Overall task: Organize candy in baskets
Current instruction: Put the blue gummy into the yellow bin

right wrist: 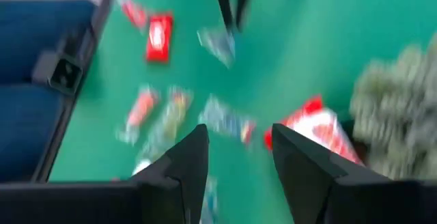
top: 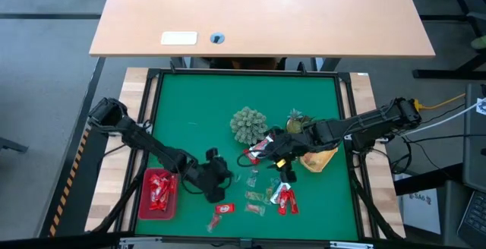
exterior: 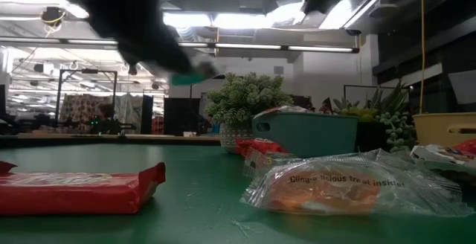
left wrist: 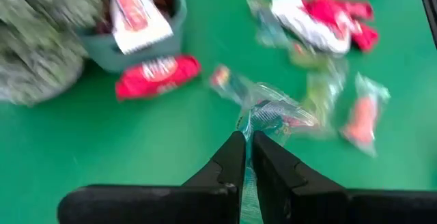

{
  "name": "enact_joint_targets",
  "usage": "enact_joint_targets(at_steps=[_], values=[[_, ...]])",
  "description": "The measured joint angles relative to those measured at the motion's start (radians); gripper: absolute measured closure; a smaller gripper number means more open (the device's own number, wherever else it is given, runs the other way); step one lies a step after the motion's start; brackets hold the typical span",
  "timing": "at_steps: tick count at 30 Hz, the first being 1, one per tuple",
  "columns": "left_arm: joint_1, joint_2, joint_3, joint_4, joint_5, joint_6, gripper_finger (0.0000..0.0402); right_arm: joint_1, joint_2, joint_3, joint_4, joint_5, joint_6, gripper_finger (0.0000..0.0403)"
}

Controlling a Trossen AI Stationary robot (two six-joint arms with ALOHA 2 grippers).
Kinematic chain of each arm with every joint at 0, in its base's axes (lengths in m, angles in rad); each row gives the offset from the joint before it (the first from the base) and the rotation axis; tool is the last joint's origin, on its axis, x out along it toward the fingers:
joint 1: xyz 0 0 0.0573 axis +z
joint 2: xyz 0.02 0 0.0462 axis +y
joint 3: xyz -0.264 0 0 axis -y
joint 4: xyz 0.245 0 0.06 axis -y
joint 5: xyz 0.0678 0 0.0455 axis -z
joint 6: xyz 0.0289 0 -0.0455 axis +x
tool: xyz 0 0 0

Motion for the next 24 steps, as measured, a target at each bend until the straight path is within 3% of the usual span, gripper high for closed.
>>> enact_joint_targets(at_steps=[7, 15, 24], values=[[0.093, 0.000, 0.012, 0.164, -0.001, 0.000, 0.0380, 0.000, 0.000, 0.000, 0.083, 0.015, -0.202, 0.0242], [0.159, -0.001, 0.012, 0.418, 0.045, 0.000, 0.0380, 0.000, 0.000, 0.000, 0.079, 0.023, -0.307, 0.0242], [0.188, -0.001, 0.012, 0.496, 0.116, 0.000, 0.0380, 0.000, 0.000, 0.000, 0.089, 0.062, -0.388, 0.0242]])
